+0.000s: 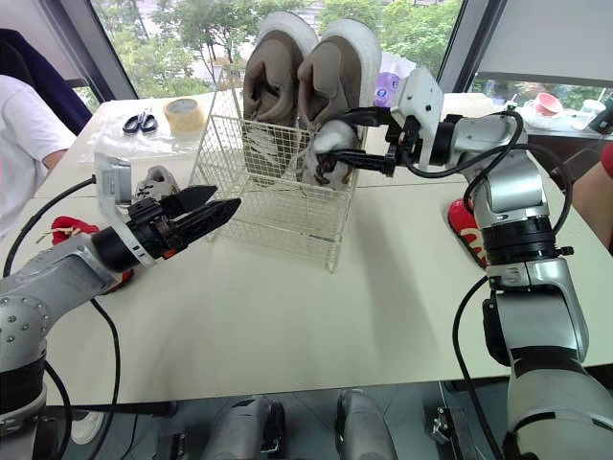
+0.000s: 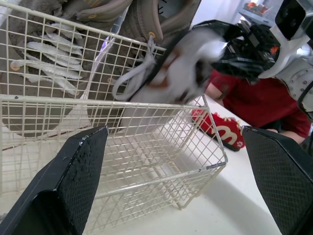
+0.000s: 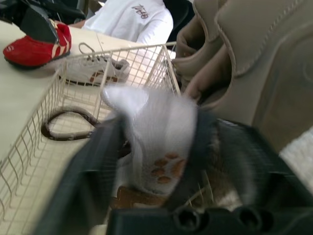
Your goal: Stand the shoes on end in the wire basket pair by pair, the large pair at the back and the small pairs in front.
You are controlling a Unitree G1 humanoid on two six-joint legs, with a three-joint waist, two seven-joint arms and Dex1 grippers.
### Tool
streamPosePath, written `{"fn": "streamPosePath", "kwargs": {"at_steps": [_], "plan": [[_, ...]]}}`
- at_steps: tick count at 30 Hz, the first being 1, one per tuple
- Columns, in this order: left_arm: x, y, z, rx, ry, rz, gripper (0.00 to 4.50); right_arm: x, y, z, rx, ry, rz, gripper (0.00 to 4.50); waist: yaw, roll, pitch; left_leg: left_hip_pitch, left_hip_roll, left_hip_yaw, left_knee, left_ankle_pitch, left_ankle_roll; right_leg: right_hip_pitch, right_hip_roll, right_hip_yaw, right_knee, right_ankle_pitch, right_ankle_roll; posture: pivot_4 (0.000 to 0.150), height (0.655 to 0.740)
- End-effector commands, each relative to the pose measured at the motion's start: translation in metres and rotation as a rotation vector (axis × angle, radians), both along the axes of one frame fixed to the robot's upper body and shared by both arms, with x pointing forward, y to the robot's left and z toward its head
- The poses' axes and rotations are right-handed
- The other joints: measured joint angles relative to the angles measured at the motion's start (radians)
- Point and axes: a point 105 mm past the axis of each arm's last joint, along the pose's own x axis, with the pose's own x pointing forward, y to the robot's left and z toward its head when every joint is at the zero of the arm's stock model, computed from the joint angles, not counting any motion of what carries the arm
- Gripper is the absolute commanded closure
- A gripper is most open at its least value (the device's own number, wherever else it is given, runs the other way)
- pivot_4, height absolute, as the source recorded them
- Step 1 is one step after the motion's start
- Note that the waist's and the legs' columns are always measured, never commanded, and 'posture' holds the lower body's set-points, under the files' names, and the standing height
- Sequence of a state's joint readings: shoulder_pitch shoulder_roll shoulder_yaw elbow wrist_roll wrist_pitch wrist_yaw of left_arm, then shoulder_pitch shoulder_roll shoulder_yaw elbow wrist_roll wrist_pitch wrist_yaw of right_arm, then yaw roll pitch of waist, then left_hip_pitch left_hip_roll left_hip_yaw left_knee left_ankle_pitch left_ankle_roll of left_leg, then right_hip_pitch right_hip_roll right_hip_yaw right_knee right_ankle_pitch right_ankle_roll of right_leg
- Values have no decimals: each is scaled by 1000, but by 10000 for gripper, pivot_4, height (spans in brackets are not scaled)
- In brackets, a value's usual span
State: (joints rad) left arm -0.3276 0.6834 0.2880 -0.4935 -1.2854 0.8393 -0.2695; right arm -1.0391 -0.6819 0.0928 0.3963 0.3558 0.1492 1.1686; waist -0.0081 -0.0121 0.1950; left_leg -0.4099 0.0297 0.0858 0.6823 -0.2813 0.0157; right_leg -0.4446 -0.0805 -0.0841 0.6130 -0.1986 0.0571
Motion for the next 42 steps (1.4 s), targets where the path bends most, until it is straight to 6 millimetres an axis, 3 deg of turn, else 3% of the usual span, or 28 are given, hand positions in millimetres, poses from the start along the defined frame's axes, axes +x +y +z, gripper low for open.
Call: {"fn": "streamPosePath", "kwargs": {"at_steps": [1, 5, 9, 13, 16, 19, 22, 25, 30, 35, 37, 42], "plan": [[-3, 6, 10, 5, -50, 25, 0, -16, -3, 29, 27, -77, 41, 211, -1, 0, 0, 0, 0, 0, 0, 0, 0, 0, 0, 0, 0, 0, 0, 1500, 7400], [6, 26, 12, 17, -60, 98, 0, -34, -6, 42, 60, -95, 66, 211, -1, 0, 0, 0, 0, 0, 0, 0, 0, 0, 0, 0, 1, 0, 0, 1500, 7400], [17, 61, 27, -5, -94, 219, 0, -63, -7, 61, 153, -30, 116, 211, 0, 0, 0, 0, 1, 0, 0, 0, 0, 0, 0, -1, 1, 0, 0, 1500, 7400], [29, 95, 28, 12, -83, 337, 0, -92, 2, 72, 247, 56, 205, 211, -1, 0, 0, 0, 1, 0, 0, 0, 0, 0, 0, -1, 1, 0, 0, 1500, 7400], [55, 125, 25, 118, -42, 565, 0, -112, 18, 49, 171, 176, 284, 211, 3, 0, 0, 0, 1, 0, 0, 0, 0, 0, 0, -1, 1, 0, 0, 1500, 7400], [81, 152, 34, 151, 34, 754, 0, -125, 37, 16, 96, 275, 326, 211, 17, -2, 0, 0, 1, -1, 0, 0, 0, 0, 0, -2, 1, 0, -1, 1500, 7400], [104, 158, 29, 333, 169, 736, 0, -130, 46, -31, -45, 339, 278, 211, 24, -4, -1, 0, 0, -2, 0, 0, 0, 0, 0, -3, 0, 0, 0, 1500, 7400], [118, 171, 20, 486, 260, 722, 0, -131, 45, -45, -83, 344, 248, 211, 22, -4, -1, -1, -2, 1, 0, -1, 1, -1, -1, -2, 0, 0, 0, 1500, 7400], [136, 168, 7, 617, 345, 618, 0, -129, 44, -47, -62, 328, 208, 211, 21, -7, 1, -1, -2, 5, 0, -1, 2, -1, 0, -2, -1, 0, 1, 1500, 7400], [145, 176, -4, 748, 366, 666, 0, -122, 42, -51, -48, 289, 137, 211, 20, -8, 1, -7, 0, 5, 1, -1, 2, -7, 0, -2, 0, 0, 1, 1500, 7400], [145, 176, -17, 802, 391, 650, 0, -121, 44, -48, -11, 275, 128, 211, 17, -8, 1, -14, 0, 5, 2, -1, 2, -16, 0, 0, 3, 0, 1, 1500, 7400], [146, 166, -42, 782, 449, 604, 0, -119, 47, -43, 39, 255, 114, 211, 20, -9, 1, -16, -1, 7, 3, 0, 1, -17, 0, -2, 3, 0, 1, 1500, 7400]]}}
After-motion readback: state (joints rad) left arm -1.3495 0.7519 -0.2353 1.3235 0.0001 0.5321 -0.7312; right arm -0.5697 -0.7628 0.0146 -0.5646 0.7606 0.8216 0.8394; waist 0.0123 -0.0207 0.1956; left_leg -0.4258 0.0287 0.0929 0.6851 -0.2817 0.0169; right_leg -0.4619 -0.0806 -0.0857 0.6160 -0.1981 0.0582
